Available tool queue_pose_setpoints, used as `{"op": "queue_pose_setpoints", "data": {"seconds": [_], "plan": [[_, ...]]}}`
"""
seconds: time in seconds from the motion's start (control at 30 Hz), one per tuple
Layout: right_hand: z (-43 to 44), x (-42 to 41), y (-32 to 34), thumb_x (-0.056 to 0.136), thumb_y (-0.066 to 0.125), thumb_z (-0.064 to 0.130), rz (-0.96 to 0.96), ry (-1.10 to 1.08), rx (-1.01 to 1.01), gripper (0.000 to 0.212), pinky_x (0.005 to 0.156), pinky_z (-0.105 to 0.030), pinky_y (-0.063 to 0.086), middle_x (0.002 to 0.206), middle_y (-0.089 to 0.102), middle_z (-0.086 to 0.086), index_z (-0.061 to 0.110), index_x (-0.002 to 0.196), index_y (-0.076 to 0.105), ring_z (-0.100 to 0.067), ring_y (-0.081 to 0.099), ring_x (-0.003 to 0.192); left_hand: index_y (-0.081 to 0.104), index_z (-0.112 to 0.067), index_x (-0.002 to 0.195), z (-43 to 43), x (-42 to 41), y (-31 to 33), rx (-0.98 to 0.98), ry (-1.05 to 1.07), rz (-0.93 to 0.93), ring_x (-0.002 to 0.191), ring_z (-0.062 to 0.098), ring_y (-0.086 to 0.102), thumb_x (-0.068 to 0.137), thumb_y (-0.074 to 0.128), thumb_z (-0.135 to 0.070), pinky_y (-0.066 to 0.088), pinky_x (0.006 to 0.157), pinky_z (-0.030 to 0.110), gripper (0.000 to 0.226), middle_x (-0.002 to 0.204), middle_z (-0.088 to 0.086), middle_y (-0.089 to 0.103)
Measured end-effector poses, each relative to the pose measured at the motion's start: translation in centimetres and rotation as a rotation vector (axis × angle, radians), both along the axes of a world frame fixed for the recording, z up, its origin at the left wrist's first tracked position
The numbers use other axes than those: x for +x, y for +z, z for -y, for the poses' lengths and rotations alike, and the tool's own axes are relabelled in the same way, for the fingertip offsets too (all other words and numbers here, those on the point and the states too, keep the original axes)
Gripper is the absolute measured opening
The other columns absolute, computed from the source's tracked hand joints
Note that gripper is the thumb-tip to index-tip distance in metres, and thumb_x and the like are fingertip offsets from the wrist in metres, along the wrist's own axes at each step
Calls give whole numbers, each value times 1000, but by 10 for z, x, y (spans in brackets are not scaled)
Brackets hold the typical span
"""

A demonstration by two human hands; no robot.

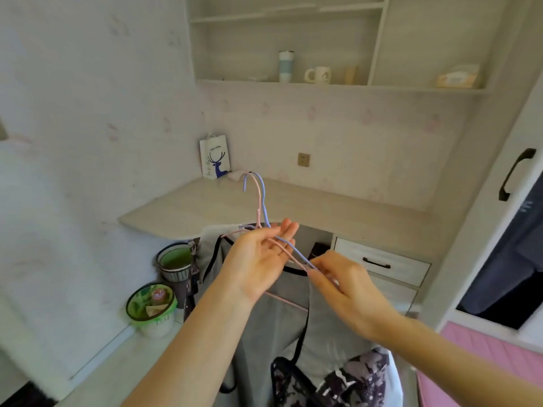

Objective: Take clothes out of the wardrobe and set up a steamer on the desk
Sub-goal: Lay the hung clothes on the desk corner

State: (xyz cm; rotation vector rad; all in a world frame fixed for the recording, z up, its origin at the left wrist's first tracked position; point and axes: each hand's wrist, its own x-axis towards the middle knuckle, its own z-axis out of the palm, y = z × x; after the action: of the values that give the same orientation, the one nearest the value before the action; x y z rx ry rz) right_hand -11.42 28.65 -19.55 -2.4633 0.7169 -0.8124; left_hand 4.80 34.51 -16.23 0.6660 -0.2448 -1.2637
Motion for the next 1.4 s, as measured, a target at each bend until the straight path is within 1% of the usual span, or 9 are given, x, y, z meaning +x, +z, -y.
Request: {"op": "queue_pose_setpoints", "data": {"seconds": [0.23, 0.33, 0.4, 0.57, 0.87, 1.0, 1.13, 1.23, 1.4], "plan": [[12, 73, -20, 95, 43, 45, -179, -45, -269, 27, 62, -26, 41, 98, 50, 9, 25, 111, 55, -10, 49, 74, 53, -5, 89, 10, 67, -21, 72, 50, 5, 111, 28, 60, 92, 44, 2, 32, 112, 42, 12, 88, 8, 60], [19, 100, -32, 95, 49, 38, -244, -91, -323, 29, 55, -27, 36, 101, 56, 2, 19, 117, 55, -20, 59, 76, 54, -5, 88, 17, 85, -23, 82, 80, 6, 112, 29, 60, 92, 46, 2, 35, 110, 41, 11, 91, 9, 57], [28, 116, -41, 93, 56, 31, -258, -96, -365, 25, 45, -26, 34, 91, 60, 0, 13, 110, 61, -22, 60, 63, 54, -6, 87, 26, 96, -24, 97, 90, 13, 114, 29, 59, 92, 47, 1, 34, 110, 40, 11, 91, 8, 56], [69, 149, -55, 98, 43, 31, -163, -72, -253, 23, 52, -32, 49, 92, 61, 2, 17, 106, 60, -19, 59, 64, 52, -2, 109, 56, 125, -32, 101, 128, 15, 115, 28, 59, 93, 47, 0, 34, 111, 41, 17, 105, 10, 57], [181, 220, -57, 99, 45, 28, -79, -9, -201, 16, 54, -38, 49, 84, 60, 1, 18, 101, 58, -18, 56, 62, 53, -5, 92, 136, 191, -40, 77, 152, 52, 123, 30, 55, 92, 47, 0, 38, 109, 39, 8, 115, 22, 60], [235, 252, -49, 100, 41, 30, -110, 36, -205, 20, 62, -43, 50, 93, 63, -1, 19, 103, 57, -24, 60, 75, 61, 1, 95, 165, 223, -40, 140, 185, 250, 119, 29, 57, 92, 46, 0, 40, 107, 37, 16, 116, 21, 63], [281, 282, -44, 99, 40, 32, -101, 82, -213, 22, 69, -42, 50, 101, 64, 0, 20, 105, 57, -26, 62, 85, 60, 5, 112, 175, 257, -40, 254, 286, 477, 103, 27, 68, 91, 52, 0, 52, 92, 31, 22, 107, 19, 70], [307, 305, -43, 98, 37, 37, -100, 96, -246, 26, 65, -42, 50, 97, 64, 1, 21, 103, 57, -26, 62, 81, 63, 6, 106, 176, 284, -40, 341, 478, 678, 90, 27, 72, 91, 52, 5, 57, 81, 28, 18, 97, 23, 71], [338, 344, -40, 98, 39, 36, -110, 116, -238, 24, 66, -41, 49, 94, 64, 1, 21, 100, 58, -26, 61, 80, 69, -18, 104, 183, 347, -60, 544, 827, 1271, 86, 4, 65, 89, 61, -6, 47, 80, 11, 21, 101, 0, 72]]}}
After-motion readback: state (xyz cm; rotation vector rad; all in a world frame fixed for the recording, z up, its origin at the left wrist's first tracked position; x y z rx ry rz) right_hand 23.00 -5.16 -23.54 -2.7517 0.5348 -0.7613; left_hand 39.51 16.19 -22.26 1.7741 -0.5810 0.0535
